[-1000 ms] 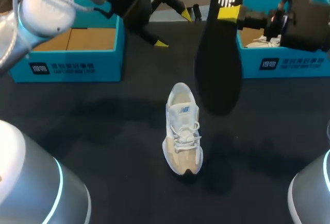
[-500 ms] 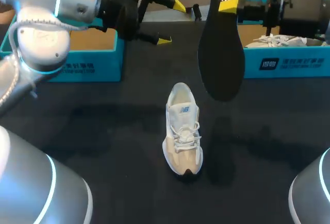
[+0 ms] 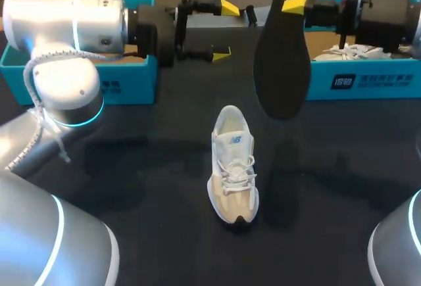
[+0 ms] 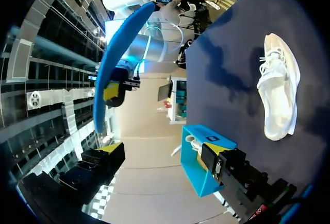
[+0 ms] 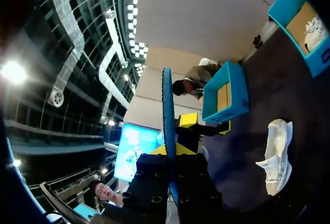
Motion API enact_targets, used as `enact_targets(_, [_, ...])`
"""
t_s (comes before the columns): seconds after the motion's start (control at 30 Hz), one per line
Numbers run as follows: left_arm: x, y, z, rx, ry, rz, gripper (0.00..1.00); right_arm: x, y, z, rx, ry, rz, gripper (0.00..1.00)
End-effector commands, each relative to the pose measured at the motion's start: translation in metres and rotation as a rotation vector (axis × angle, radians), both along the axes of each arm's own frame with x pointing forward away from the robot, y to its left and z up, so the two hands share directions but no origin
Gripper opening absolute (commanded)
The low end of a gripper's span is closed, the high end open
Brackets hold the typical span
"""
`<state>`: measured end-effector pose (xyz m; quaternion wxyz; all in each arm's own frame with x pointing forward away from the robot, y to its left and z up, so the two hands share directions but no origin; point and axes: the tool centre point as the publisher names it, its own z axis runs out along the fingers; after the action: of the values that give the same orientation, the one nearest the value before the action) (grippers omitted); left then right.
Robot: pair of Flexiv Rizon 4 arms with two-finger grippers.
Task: Take the shoe out of the shoebox, open the shoe tongue, remove and reinsert the insole, then place the shoe into the shoebox
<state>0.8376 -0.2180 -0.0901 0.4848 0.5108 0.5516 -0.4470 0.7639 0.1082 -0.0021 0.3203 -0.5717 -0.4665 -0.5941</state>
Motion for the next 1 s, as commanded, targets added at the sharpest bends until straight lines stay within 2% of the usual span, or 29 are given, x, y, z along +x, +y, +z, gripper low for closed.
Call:
enact_targets(0.03, [-0.005,0.005,0.0,-0.06,-0.012,0.0,1.0,0.015,0.003,-0.014,0.02,0.047,-0.011,0.0])
enact_targets(0.3, [-0.022,0.012,0.007,-0.073,-0.01,-0.037,1.0,0.049,-0.008,-0.03,0.055,0.153,0.031,0.0])
enact_targets(0.67, [-0.036,0.013,0.01,-0.094,-0.014,-0.069,1.0,0.101,0.0,-0.051,0.06,0.262,0.104,0.0])
enact_targets(1.0, [-0.038,-0.007,0.021,-0.154,-0.009,-0.093,1.0,0.117,0.025,-0.065,0.059,0.337,0.151,0.0])
